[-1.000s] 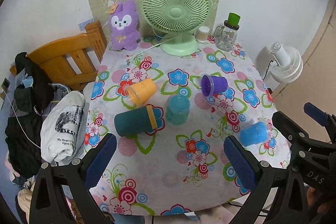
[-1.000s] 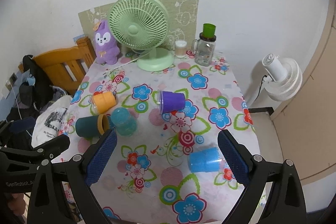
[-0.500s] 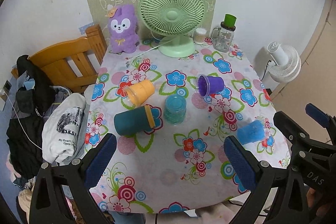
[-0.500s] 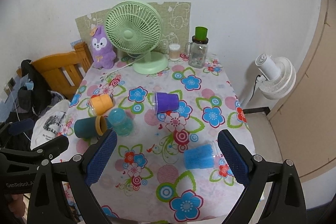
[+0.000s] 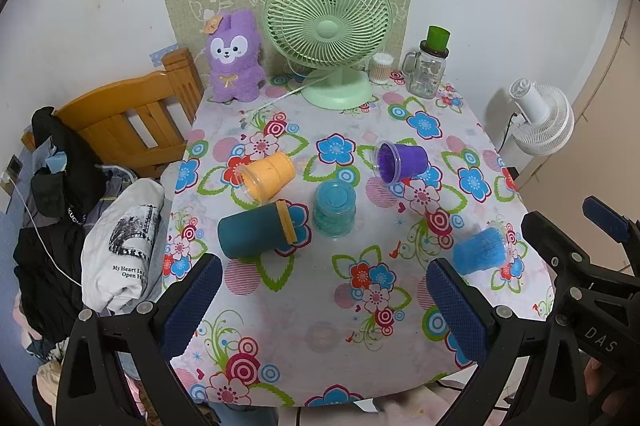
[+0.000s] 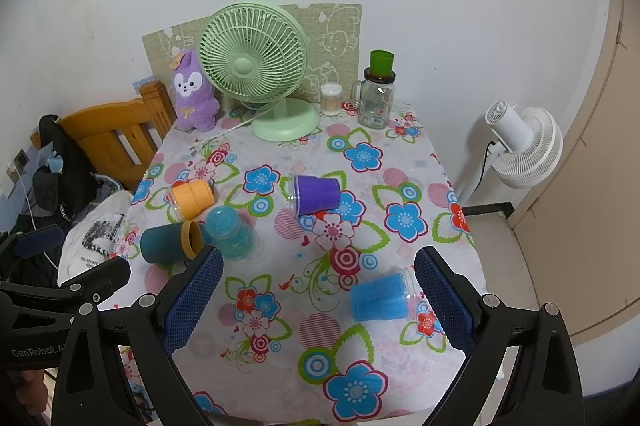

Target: Flip cup upside down

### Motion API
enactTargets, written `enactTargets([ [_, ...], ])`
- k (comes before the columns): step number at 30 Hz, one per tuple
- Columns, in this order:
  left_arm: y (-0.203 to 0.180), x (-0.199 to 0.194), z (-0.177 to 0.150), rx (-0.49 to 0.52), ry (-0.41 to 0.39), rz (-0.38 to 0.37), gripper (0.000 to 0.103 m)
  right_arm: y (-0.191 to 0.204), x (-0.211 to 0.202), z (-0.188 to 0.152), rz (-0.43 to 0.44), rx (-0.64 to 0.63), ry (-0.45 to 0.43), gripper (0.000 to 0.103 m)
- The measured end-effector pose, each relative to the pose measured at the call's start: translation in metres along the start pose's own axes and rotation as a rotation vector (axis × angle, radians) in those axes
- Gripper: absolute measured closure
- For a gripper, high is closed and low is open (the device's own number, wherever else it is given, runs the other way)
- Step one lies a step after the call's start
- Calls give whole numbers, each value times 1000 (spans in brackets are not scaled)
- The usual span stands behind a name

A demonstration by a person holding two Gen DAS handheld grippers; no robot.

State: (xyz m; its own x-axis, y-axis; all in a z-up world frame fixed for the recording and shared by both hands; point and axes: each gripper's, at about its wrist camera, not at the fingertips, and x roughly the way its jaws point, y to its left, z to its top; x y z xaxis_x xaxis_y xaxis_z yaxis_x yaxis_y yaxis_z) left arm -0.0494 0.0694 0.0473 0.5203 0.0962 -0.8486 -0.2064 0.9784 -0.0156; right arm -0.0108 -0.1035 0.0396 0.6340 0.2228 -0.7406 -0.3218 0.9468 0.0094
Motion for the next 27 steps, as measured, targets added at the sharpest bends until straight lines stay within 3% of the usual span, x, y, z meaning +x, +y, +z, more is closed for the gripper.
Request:
enactTargets([
  [19, -1, 12, 6, 4, 19, 10, 0, -7, 6, 0, 3, 5, 13, 5],
  [27, 0, 31, 11, 6, 63, 11, 0, -9, 25, 5, 9, 2, 48, 5],
])
